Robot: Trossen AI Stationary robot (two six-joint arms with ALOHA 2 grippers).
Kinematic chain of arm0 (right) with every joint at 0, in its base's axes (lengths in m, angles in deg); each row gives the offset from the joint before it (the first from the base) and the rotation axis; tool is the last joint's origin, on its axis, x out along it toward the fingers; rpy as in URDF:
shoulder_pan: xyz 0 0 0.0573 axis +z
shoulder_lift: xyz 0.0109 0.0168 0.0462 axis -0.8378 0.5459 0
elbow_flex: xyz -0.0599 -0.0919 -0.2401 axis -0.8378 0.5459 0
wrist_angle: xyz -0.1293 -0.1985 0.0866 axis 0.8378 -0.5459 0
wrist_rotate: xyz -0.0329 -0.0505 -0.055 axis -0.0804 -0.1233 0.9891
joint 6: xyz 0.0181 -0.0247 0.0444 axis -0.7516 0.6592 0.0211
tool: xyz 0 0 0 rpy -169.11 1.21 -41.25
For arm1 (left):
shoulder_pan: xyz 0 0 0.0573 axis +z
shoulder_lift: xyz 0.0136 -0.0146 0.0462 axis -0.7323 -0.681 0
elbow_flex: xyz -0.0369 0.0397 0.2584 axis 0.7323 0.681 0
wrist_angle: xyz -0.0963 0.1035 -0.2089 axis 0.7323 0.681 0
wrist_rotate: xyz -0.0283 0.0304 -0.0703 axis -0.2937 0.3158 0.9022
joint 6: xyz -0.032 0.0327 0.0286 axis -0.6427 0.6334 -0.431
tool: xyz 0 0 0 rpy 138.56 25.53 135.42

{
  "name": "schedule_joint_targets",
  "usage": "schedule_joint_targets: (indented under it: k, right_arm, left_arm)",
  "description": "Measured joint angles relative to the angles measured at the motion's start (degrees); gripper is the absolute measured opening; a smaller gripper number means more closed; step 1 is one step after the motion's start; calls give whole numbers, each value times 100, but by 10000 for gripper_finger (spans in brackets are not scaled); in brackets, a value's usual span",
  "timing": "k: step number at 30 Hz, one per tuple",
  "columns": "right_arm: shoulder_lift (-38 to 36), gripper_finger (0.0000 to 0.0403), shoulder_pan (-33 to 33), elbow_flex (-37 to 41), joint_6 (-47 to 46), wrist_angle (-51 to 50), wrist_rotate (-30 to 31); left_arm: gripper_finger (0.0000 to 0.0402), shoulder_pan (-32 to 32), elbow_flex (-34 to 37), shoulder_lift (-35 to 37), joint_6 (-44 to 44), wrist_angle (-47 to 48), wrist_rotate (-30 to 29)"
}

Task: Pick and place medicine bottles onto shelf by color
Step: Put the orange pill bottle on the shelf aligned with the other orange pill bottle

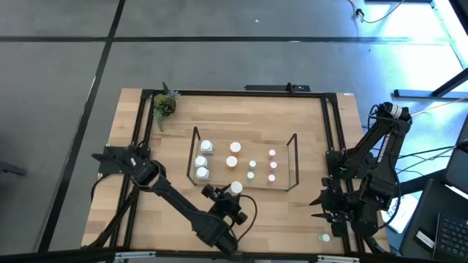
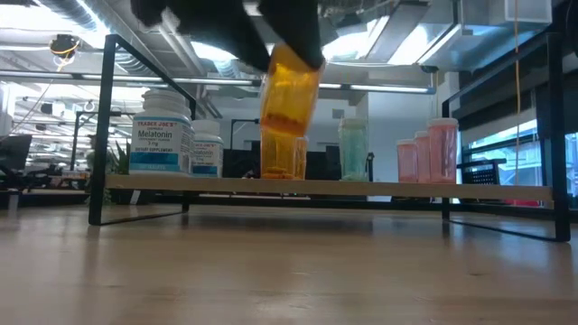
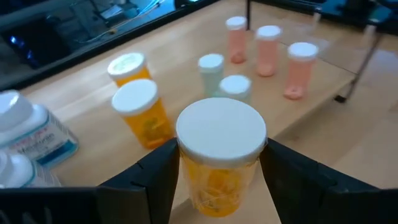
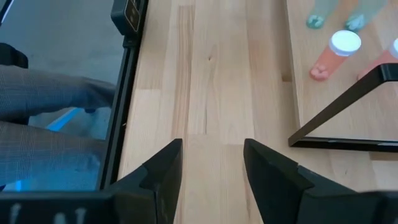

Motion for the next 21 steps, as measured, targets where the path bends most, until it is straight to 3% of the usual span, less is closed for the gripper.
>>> schedule_joint_targets:
  k: [14, 21]
  right_arm:
    - [0, 172, 0, 0, 5, 0, 1]
    - [0, 172, 2, 0, 18, -4, 156]
  left_arm:
    - [208, 32, 979, -2, -1640, 218, -273]
    - [208, 62, 1133, -2, -1925, 183, -350]
